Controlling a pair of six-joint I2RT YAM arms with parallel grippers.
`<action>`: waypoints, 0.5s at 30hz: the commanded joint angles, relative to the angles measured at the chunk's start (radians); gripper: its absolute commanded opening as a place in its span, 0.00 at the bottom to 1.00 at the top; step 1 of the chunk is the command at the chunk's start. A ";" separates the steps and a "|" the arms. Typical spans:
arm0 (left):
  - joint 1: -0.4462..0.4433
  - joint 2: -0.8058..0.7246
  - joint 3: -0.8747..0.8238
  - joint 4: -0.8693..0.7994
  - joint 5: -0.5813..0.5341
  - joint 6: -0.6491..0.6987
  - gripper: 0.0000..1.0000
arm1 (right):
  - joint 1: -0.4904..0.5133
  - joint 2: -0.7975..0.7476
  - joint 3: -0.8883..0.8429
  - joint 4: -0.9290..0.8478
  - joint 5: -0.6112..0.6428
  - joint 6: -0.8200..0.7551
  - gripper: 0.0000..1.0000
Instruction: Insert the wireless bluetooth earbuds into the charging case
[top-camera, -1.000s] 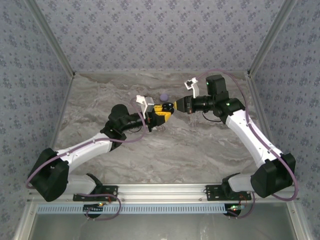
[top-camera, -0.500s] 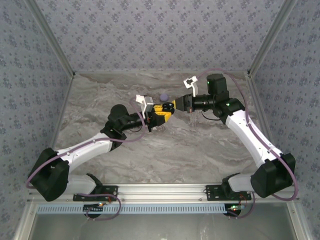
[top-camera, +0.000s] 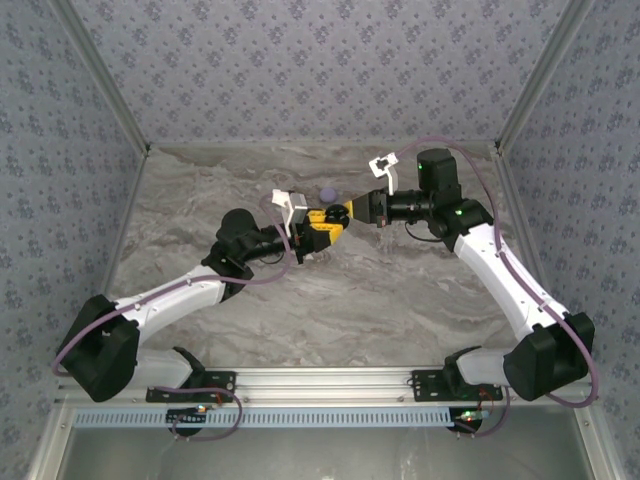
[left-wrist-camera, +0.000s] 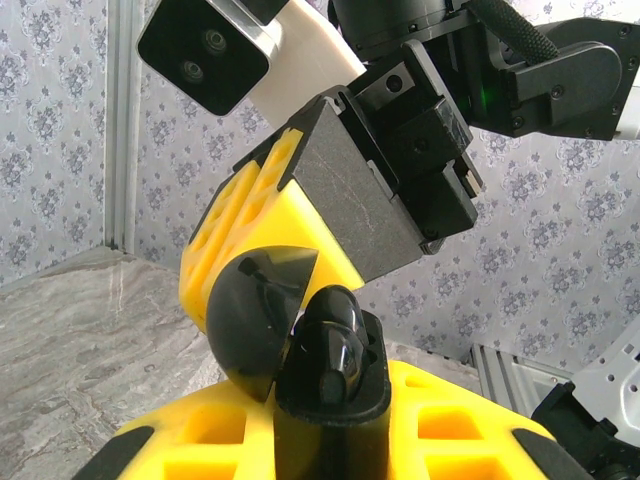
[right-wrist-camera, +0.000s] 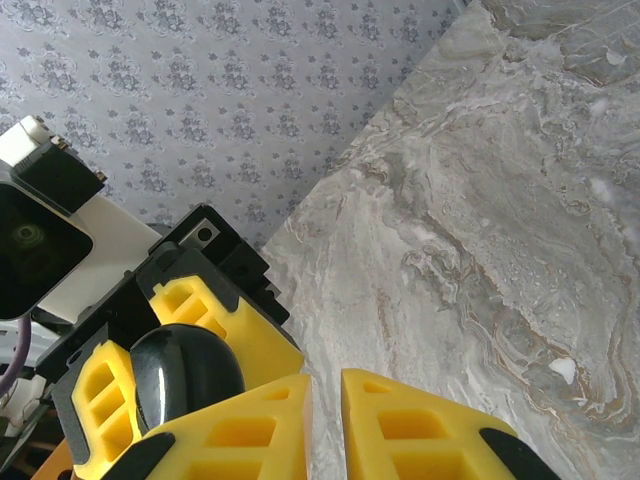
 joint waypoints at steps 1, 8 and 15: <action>-0.006 0.017 0.020 -0.023 -0.013 -0.005 0.21 | 0.009 -0.038 -0.004 0.025 -0.060 -0.010 0.16; -0.005 0.019 0.020 -0.046 -0.044 -0.007 0.21 | 0.011 -0.048 -0.002 -0.007 -0.049 -0.040 0.17; -0.005 0.017 0.038 -0.125 -0.123 0.001 0.21 | 0.009 -0.048 0.014 -0.105 0.147 -0.064 0.17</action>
